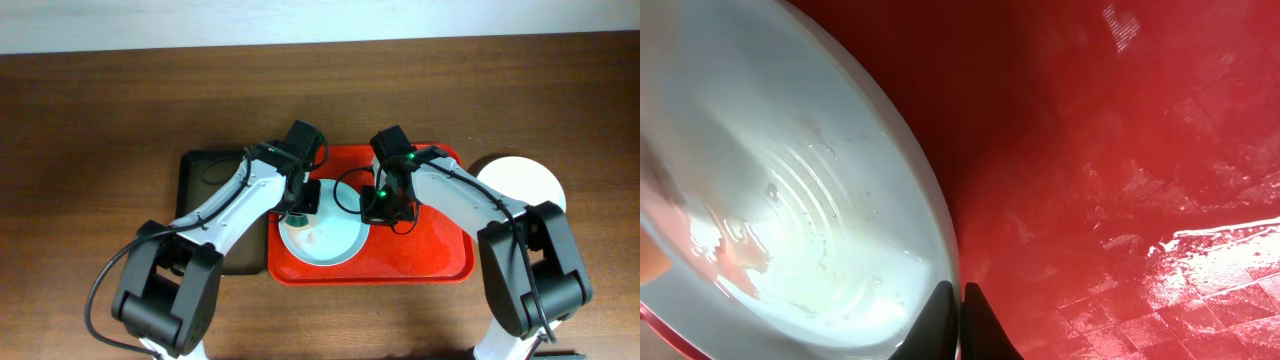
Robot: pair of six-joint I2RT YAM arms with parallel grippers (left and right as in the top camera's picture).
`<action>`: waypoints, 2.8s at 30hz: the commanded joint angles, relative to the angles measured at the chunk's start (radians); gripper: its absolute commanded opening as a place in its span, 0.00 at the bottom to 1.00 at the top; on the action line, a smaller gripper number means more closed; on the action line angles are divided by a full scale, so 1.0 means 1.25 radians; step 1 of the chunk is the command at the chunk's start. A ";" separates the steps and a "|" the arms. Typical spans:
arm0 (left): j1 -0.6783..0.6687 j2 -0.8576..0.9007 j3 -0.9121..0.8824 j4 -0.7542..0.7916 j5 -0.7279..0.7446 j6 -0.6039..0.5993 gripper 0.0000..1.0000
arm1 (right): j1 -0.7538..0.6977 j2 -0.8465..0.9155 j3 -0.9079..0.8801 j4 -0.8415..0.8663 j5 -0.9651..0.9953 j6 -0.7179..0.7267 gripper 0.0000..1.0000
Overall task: Clean dirty plates on tray and stack at the side
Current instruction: 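Scrub the held plate with the sponge in left gripper, then return the sponge to the black tray with left gripper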
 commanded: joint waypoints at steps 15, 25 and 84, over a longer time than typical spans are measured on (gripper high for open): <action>0.082 -0.050 -0.018 0.003 0.306 0.124 0.00 | 0.004 0.001 0.009 0.002 -0.007 0.003 0.04; 0.080 0.005 -0.197 0.181 0.192 0.041 0.00 | 0.004 0.001 0.009 0.003 -0.008 0.004 0.04; 0.277 -0.224 -0.104 -0.054 0.016 0.119 0.00 | 0.016 0.001 0.009 0.015 -0.016 -0.003 0.04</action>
